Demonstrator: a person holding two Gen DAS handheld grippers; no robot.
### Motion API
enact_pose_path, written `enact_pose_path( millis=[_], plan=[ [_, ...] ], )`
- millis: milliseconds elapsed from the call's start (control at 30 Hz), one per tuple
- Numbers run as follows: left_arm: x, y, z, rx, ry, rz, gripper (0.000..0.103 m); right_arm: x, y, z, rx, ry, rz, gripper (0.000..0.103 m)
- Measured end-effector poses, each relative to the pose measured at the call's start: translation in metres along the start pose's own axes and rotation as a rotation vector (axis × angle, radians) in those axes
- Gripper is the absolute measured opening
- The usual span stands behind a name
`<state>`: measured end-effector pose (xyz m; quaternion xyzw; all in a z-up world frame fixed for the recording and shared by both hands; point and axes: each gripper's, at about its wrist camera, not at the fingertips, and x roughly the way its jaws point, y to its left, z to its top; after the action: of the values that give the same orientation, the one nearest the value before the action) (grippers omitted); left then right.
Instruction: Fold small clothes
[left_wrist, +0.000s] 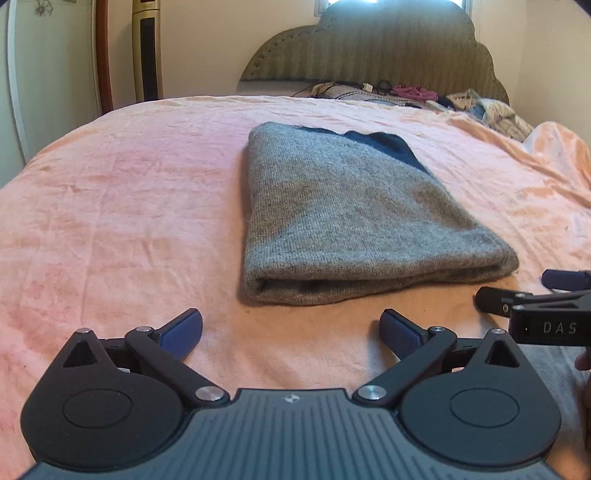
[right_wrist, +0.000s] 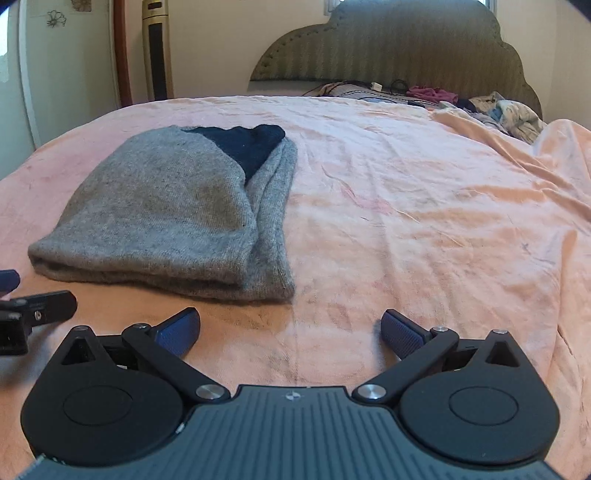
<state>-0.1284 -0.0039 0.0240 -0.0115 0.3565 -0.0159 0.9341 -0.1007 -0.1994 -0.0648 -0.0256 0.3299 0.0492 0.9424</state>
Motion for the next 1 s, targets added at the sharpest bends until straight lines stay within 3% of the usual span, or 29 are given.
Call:
enact_pose_path(
  millis=[1000],
  plan=[
    [-0.0019, 0.0076, -0.0029, -0.013, -0.013, -0.018, 0.103, -0.0006, -0.0009, -0.0036, 0.021, -0.021, 0.003, 0.103]
  ],
)
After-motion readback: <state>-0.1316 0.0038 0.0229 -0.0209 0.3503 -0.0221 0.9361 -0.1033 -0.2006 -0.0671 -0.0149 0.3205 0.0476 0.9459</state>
